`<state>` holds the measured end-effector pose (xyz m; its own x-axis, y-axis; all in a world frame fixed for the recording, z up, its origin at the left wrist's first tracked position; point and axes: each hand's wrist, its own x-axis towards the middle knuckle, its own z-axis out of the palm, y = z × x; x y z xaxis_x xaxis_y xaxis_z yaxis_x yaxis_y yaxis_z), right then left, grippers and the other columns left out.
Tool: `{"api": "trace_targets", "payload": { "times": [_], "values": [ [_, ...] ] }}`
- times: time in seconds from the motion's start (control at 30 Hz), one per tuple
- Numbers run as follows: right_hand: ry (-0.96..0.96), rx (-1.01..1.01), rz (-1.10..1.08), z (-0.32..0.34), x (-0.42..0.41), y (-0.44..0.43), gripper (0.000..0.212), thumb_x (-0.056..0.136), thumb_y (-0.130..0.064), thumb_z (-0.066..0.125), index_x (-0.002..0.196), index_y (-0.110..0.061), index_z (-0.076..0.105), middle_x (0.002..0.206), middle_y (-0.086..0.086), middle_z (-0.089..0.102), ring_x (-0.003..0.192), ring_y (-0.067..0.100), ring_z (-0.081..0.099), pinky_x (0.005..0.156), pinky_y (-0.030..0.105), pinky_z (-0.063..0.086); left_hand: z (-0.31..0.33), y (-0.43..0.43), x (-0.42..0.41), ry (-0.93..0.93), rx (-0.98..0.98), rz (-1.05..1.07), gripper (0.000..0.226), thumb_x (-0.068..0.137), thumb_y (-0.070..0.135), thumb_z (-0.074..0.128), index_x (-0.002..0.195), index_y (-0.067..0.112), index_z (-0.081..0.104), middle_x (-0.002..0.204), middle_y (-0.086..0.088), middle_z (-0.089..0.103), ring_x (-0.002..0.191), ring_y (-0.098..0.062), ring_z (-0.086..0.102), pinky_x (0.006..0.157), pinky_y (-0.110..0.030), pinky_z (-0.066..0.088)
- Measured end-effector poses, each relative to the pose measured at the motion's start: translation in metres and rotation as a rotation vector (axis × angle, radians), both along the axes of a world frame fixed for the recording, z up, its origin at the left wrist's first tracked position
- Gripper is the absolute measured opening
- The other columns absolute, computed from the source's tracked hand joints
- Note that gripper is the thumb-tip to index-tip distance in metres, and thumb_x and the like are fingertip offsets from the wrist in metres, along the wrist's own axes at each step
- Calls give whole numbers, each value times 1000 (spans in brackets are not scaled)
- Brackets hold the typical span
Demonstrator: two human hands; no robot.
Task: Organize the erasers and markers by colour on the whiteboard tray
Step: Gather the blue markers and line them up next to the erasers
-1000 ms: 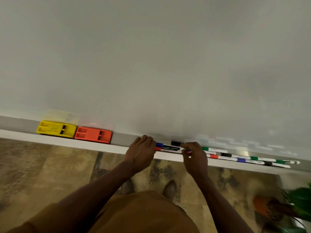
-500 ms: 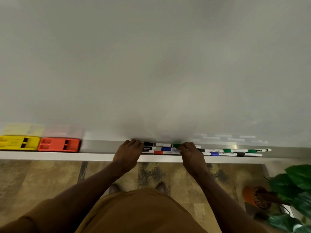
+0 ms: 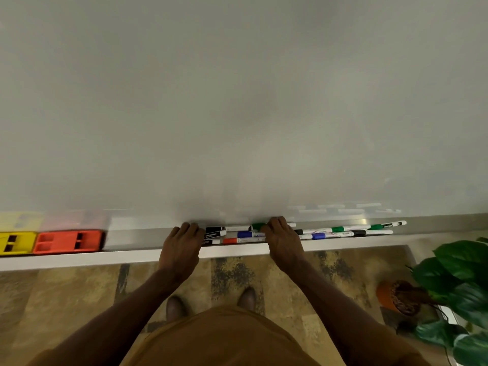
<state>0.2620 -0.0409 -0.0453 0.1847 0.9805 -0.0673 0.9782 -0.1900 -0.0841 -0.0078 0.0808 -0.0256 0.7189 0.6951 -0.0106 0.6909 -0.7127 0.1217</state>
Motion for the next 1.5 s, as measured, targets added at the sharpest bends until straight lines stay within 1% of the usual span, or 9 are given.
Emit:
{"api": "trace_targets", "payload": {
  "times": [0.17, 0.37, 0.67, 0.8, 0.9, 0.97, 1.17, 1.33, 1.5],
  "values": [
    [-3, -9, -74, -2, -6, -1, 45, 77, -22, 89, 114, -15, 64, 116, 8, 64, 112, 25, 59, 81, 35, 60, 8, -9, 7, -163, -96, 123, 46, 64, -10, 85, 105, 9, 74, 96, -6, 69, 84, -29, 65, 65, -39, 56],
    [3, -2, -60, -3, -3, 0, 42, 78, -18, 87, 115, -13, 67, 118, 10, 61, 114, 26, 58, 77, 35, 62, 13, -13, 14, -253, -114, 131, 45, 68, -9, 86, 107, 10, 75, 94, -4, 69, 83, -28, 66, 62, -38, 55],
    [-10, -2, -123, -4, -9, -3, 40, 85, -20, 81, 119, -15, 62, 124, 10, 59, 117, 26, 54, 89, 37, 58, -11, -18, 1, -175, -119, 77, 42, 68, -4, 89, 104, 10, 73, 98, -4, 69, 87, -26, 67, 60, -36, 55],
    [3, 19, -120, -3, -8, -3, 39, 83, -20, 82, 116, -16, 63, 121, 7, 62, 115, 25, 56, 85, 36, 59, -14, -21, -3, -176, -129, 66, 43, 66, -6, 88, 102, 11, 71, 102, -3, 70, 88, -25, 67, 56, -33, 52],
    [2, 44, -105, -2, -5, -1, 32, 83, -18, 82, 111, -14, 67, 116, 9, 62, 113, 26, 57, 80, 36, 61, -17, -22, -5, -181, -132, 38, 46, 65, -8, 88, 102, 12, 70, 102, -4, 71, 87, -25, 68, 60, -33, 54],
    [0, 55, -98, -2, -4, -1, 30, 83, -17, 81, 109, -14, 69, 115, 9, 62, 112, 27, 57, 82, 38, 60, -20, -22, -6, -189, -135, 24, 46, 66, -8, 87, 103, 12, 70, 103, -5, 72, 88, -25, 68, 62, -33, 55],
    [-29, 53, -129, -4, -10, -2, 35, 85, -21, 80, 115, -15, 64, 119, 11, 60, 113, 29, 56, 89, 41, 57, -25, -23, -5, -181, -126, -10, 45, 67, -5, 90, 107, 9, 72, 106, -8, 73, 93, -27, 70, 69, -36, 59],
    [-25, 98, -116, -2, -8, -5, 40, 82, -21, 82, 116, -15, 61, 119, 10, 64, 113, 30, 59, 88, 42, 57, -27, -24, -2, -183, -97, -14, 46, 67, -5, 90, 107, 8, 73, 106, -9, 73, 94, -28, 70, 71, -38, 59],
    [-20, 142, -70, -9, -1, -6, 28, 89, -18, 75, 114, -14, 66, 118, 11, 61, 115, 29, 55, 89, 40, 56, -27, -23, -2, -180, -87, -18, 45, 69, -4, 90, 108, 9, 72, 107, -8, 73, 94, -27, 69, 73, -37, 59]
  ]
}}
